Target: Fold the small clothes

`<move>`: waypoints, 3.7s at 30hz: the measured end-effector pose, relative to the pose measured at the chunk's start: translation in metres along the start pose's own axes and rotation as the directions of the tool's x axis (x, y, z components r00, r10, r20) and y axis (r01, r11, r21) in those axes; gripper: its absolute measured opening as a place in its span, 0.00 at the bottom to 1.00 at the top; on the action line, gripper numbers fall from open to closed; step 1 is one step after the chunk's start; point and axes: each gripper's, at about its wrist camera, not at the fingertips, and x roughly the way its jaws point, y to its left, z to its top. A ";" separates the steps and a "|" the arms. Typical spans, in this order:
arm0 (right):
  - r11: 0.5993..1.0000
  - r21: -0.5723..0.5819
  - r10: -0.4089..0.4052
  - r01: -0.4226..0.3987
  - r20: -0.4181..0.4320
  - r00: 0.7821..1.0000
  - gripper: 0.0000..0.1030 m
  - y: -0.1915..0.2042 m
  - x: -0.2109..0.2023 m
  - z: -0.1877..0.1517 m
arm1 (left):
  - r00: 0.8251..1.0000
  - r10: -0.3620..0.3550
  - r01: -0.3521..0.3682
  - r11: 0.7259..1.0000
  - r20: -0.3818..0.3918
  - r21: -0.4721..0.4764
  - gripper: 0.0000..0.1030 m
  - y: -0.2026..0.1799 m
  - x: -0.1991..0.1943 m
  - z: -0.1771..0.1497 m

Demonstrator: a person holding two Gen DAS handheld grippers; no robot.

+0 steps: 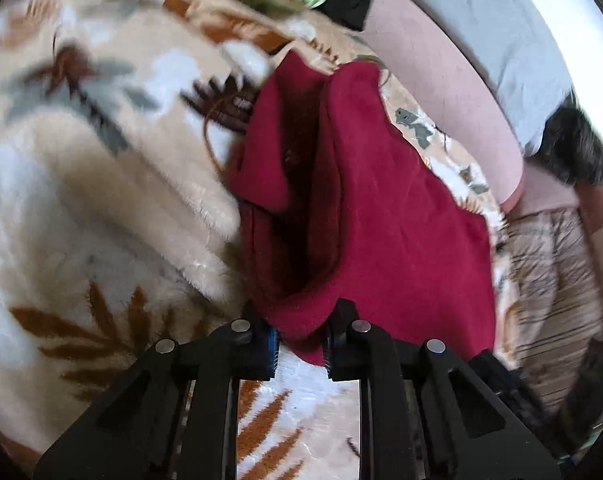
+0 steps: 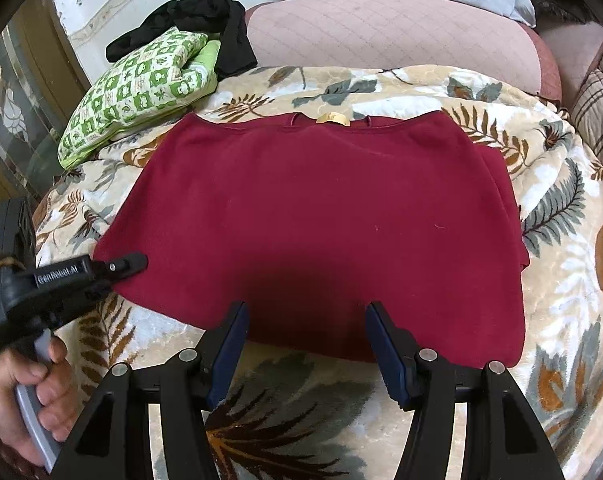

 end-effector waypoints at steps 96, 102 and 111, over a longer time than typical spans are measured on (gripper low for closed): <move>0.988 -0.025 0.147 -0.155 -0.196 0.969 0.14 0.085 0.093 0.210 | 0.982 -0.181 0.188 0.961 0.049 -0.205 0.07 -0.022 -0.016 -0.010; 0.975 0.039 0.223 -0.221 -0.069 0.972 0.14 0.032 0.062 0.192 | 0.980 -0.195 0.198 0.976 0.044 -0.090 0.07 -0.053 -0.008 -0.020; 0.933 0.168 0.284 -0.318 0.199 0.938 0.14 -0.069 0.029 0.134 | 0.979 -0.202 0.202 0.975 -0.012 0.096 0.07 -0.112 0.026 -0.042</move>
